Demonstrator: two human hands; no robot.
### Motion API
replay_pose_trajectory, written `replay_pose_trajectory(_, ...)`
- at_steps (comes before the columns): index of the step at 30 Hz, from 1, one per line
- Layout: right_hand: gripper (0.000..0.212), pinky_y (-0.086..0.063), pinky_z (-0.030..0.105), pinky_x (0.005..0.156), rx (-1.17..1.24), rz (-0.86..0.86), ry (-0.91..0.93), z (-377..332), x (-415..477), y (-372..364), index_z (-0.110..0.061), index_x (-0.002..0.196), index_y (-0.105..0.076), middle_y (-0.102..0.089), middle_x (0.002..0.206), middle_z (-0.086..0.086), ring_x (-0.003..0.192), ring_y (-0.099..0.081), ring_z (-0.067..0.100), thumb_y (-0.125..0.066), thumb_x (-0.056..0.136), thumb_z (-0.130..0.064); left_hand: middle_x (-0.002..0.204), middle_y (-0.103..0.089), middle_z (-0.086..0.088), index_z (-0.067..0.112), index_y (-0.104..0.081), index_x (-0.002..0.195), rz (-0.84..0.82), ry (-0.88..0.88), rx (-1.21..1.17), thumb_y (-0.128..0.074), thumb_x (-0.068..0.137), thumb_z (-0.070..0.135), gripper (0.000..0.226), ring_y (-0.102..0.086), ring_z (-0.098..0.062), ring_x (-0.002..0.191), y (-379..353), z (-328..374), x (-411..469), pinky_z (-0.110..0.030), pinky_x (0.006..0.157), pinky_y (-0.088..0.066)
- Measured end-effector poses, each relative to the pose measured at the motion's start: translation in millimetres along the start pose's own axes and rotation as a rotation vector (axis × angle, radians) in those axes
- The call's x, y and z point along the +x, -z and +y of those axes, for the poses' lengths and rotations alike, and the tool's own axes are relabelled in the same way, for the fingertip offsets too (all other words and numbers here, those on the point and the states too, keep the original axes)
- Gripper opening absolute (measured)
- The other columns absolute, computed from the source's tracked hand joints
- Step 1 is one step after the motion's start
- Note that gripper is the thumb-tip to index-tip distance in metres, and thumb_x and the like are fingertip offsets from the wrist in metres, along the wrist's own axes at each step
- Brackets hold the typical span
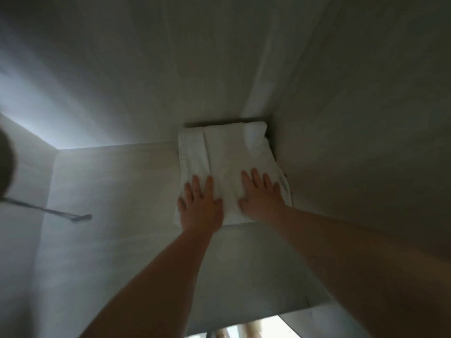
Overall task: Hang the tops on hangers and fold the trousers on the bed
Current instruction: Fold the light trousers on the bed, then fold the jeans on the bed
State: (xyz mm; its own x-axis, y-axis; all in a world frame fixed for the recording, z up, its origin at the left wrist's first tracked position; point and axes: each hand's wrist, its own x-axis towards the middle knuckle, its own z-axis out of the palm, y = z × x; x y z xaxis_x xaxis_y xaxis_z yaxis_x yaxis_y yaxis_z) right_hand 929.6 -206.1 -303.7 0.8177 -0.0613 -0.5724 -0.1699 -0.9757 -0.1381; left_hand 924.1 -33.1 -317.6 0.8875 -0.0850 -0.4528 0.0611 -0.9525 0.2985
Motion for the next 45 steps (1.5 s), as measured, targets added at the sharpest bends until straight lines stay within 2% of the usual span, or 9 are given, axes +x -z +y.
replay_pose_trajectory(6,0.074,-0.011,0.058,0.121,0.086,-0.216,-0.092,-8,-93,-38,-0.037,0.160,-0.003,0.017,0.167,-0.006,0.155,0.007,0.026,-0.045,0.100,-0.048,0.168,0.018,0.003,0.038,0.003,0.160,-0.189,0.003,-0.032,-0.049,0.098,0.057,0.083,0.008,-0.022,0.156,-27,-29,-99,-0.049,0.124,-0.015)
replay_pose_trajectory(11,0.071,-0.019,0.043,0.123,0.353,-0.304,-0.129,-12,-155,-39,-0.030,0.160,-0.018,-0.015,0.167,0.002,0.153,-0.016,0.026,-0.048,0.099,-0.049,0.158,-0.041,-0.010,0.015,-0.045,0.151,-0.329,0.107,-0.533,-0.059,0.099,0.042,0.059,-0.044,-0.022,0.142,6,-32,-134,-0.032,0.116,-0.035)
replay_pose_trajectory(13,0.071,-0.015,0.045,0.123,0.371,-0.259,-0.097,-14,-179,-37,-0.032,0.160,-0.015,-0.010,0.168,-0.002,0.154,-0.011,0.023,-0.047,0.100,-0.050,0.151,-0.050,-0.009,0.016,-0.049,0.148,-0.275,0.125,-0.628,-0.062,0.099,0.040,0.056,-0.055,-0.022,0.131,20,-29,-152,-0.028,0.108,-0.042)
replay_pose_trajectory(22,0.068,-0.014,0.048,0.123,0.247,-0.032,0.117,-14,-293,-34,-0.040,0.159,-0.009,-0.003,0.169,-0.008,0.155,-0.002,0.024,-0.045,0.102,-0.049,0.155,-0.045,-0.001,0.034,-0.043,0.151,-0.088,0.040,-0.649,-0.056,0.099,0.051,0.057,-0.048,-0.020,0.137,33,-29,-266,-0.032,0.113,-0.035)
replay_pose_trajectory(27,0.069,-0.014,0.049,0.123,0.187,0.054,0.281,-7,-334,-27,-0.040,0.159,-0.008,-0.003,0.169,-0.007,0.155,-0.001,0.024,-0.045,0.102,-0.048,0.154,-0.046,0.004,0.032,-0.043,0.151,0.021,0.021,-0.638,-0.056,0.100,0.047,0.054,-0.046,-0.014,0.136,37,-23,-324,-0.017,0.101,-0.030)
replay_pose_trajectory(30,0.069,-0.014,0.048,0.122,0.170,0.092,0.390,-2,-355,-26,-0.040,0.159,-0.010,-0.004,0.169,-0.008,0.155,-0.002,0.022,-0.047,0.101,-0.047,0.151,-0.050,0.002,0.029,-0.046,0.149,0.125,0.020,-0.643,-0.058,0.100,0.039,0.051,-0.048,-0.014,0.135,38,-16,-361,-0.019,0.105,-0.033)
replay_pose_trajectory(36,0.068,-0.013,0.047,0.122,0.109,0.123,0.639,21,-394,-23,-0.042,0.158,-0.010,-0.004,0.168,-0.010,0.155,-0.001,0.021,-0.047,0.101,-0.047,0.135,-0.063,0.002,0.033,-0.048,0.148,0.321,0.111,-0.671,-0.058,0.100,0.039,0.050,-0.060,-0.008,0.110,20,10,-443,-0.019,0.092,-0.041)
replay_pose_trajectory(40,0.067,-0.014,0.046,0.123,0.085,0.094,0.773,40,-425,-36,-0.045,0.157,-0.011,-0.004,0.167,-0.015,0.155,0.000,0.018,-0.047,0.101,-0.047,0.141,-0.059,0.010,0.034,-0.050,0.146,0.455,0.211,-0.689,-0.056,0.101,0.041,0.046,-0.055,-0.011,0.126,-20,27,-503,-0.027,0.105,-0.041)
replay_pose_trajectory(45,0.066,-0.014,0.043,0.123,0.164,-0.027,0.899,49,-467,-63,-0.041,0.157,-0.016,-0.009,0.166,-0.018,0.155,-0.004,0.014,-0.050,0.101,-0.041,0.142,-0.052,0.020,0.039,-0.050,0.144,0.536,0.360,-0.721,-0.054,0.102,0.040,0.042,-0.046,-0.002,0.132,-75,41,-584,-0.022,0.105,-0.037)
